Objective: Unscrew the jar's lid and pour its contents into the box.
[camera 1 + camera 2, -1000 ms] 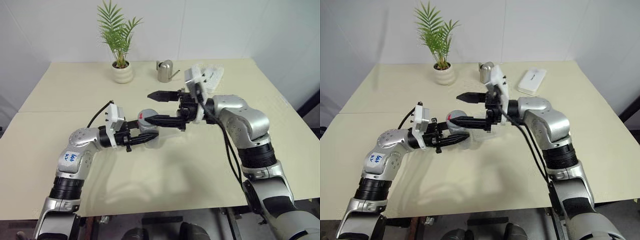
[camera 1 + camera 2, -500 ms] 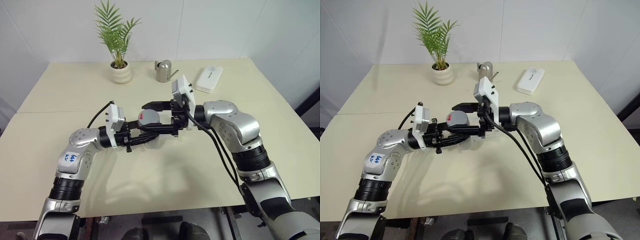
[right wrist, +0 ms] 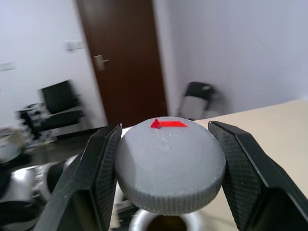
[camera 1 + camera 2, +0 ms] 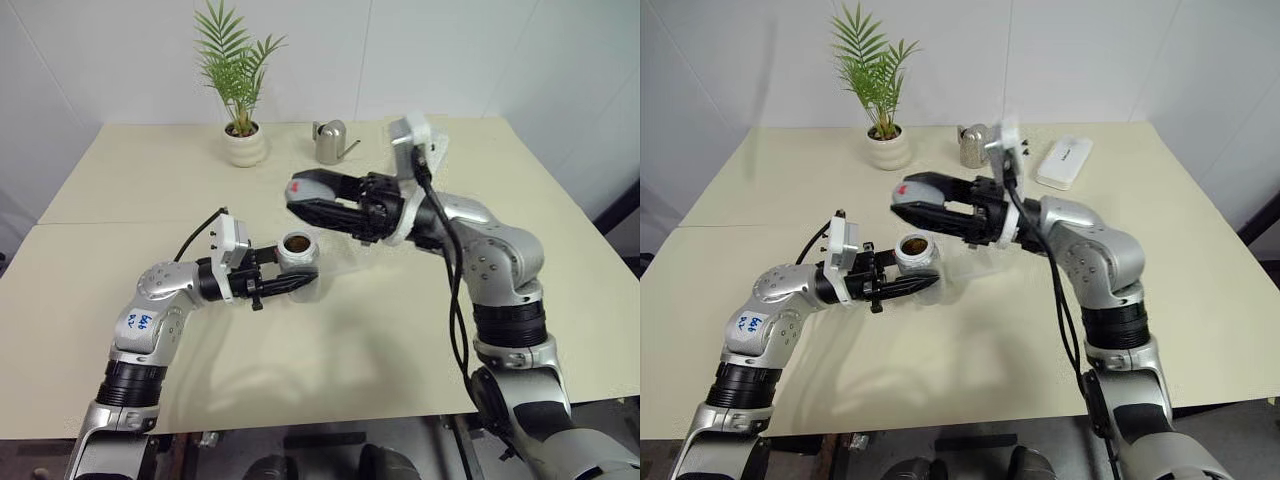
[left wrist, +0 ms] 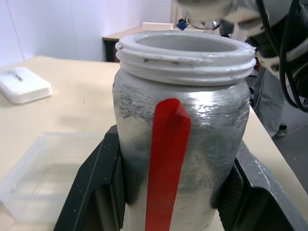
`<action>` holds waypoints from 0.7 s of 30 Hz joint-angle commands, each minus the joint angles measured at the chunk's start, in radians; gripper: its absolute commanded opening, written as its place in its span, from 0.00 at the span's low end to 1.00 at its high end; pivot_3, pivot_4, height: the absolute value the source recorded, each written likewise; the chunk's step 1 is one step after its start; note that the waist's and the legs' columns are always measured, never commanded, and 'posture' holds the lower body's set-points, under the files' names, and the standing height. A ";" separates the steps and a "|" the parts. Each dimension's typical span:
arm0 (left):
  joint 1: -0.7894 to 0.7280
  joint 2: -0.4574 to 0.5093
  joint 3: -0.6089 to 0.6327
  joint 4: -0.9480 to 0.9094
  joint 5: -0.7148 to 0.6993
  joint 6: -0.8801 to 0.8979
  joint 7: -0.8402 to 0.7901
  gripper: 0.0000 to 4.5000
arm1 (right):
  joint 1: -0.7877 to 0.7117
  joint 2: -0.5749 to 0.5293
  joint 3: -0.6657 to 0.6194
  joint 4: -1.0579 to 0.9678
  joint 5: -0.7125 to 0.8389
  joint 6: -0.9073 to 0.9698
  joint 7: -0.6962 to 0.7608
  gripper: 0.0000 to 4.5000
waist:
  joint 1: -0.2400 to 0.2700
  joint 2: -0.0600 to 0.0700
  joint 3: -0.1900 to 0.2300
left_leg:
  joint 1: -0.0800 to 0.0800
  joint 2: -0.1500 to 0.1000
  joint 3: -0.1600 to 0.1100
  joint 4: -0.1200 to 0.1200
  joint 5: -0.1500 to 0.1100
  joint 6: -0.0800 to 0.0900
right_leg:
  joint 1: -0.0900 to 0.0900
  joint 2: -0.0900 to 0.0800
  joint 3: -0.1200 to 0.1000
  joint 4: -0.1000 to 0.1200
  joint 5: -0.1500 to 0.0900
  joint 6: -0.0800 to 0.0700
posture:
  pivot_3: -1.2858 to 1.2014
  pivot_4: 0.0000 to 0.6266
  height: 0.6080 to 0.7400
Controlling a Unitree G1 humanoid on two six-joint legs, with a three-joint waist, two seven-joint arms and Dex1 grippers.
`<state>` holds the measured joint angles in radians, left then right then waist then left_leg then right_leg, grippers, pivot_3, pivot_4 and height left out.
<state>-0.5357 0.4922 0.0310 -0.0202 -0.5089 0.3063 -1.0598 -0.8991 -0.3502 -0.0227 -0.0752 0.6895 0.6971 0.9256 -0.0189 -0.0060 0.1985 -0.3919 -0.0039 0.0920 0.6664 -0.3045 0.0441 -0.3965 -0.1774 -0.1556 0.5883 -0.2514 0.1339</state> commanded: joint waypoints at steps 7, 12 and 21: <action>0.013 0.025 0.051 -0.034 -0.024 0.002 0.019 0.43 | 0.356 -0.152 -0.180 0.250 -0.294 -0.490 -0.126 0.57 | 0.016 0.000 0.000 | 0.000 0.000 0.002 -0.002 0.000 0.000 | 0.000 0.000 0.000 -0.002 0.000 0.000 | 0.52 0.24 1.00; -0.010 0.025 0.054 0.000 -0.021 -0.003 0.016 0.43 | 0.489 -0.152 -0.223 0.419 -0.375 -0.672 -0.198 0.57 | 0.014 0.000 0.000 | 0.001 0.000 0.002 -0.001 0.000 0.000 | 0.000 0.000 0.001 -0.001 0.000 0.000 | 0.52 0.24 1.00; -0.048 0.020 0.046 0.031 -0.022 -0.001 0.006 0.43 | 0.576 -0.113 -0.271 0.457 -0.315 -0.651 -0.239 0.76 | 0.012 0.001 0.000 | 0.003 0.001 0.002 0.000 0.001 0.000 | 0.002 0.001 0.002 0.001 0.000 -0.001 | 0.52 0.24 1.00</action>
<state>-0.5667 0.5110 0.0618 0.0194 -0.5108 0.3090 -1.0483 -0.3356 -0.4632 -0.2703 0.4002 0.3449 0.0311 0.6834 -0.0072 -0.0054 0.1989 -0.3882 -0.0030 0.0938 0.6661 -0.3035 0.0436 -0.3940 -0.1767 -0.1535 0.5888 -0.2510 0.1332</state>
